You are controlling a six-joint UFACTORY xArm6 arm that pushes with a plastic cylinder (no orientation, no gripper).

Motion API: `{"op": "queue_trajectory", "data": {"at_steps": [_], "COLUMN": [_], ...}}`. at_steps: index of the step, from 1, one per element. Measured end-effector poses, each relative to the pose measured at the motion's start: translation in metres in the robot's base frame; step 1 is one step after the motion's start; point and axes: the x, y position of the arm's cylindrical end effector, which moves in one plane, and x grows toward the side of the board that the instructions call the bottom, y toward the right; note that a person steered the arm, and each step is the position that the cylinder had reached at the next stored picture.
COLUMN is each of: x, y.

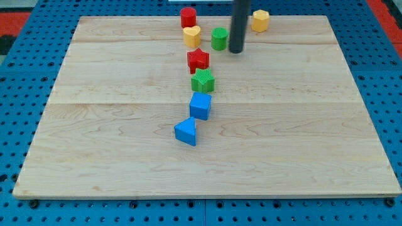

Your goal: Move the green circle and the heart to form a horizontal line with the red circle and the hexagon

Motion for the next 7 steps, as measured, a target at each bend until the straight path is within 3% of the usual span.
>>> {"op": "queue_trajectory", "data": {"at_steps": [1,5,7], "x": [-0.006,-0.076,-0.037], "y": [-0.026,-0.031,-0.018]}}
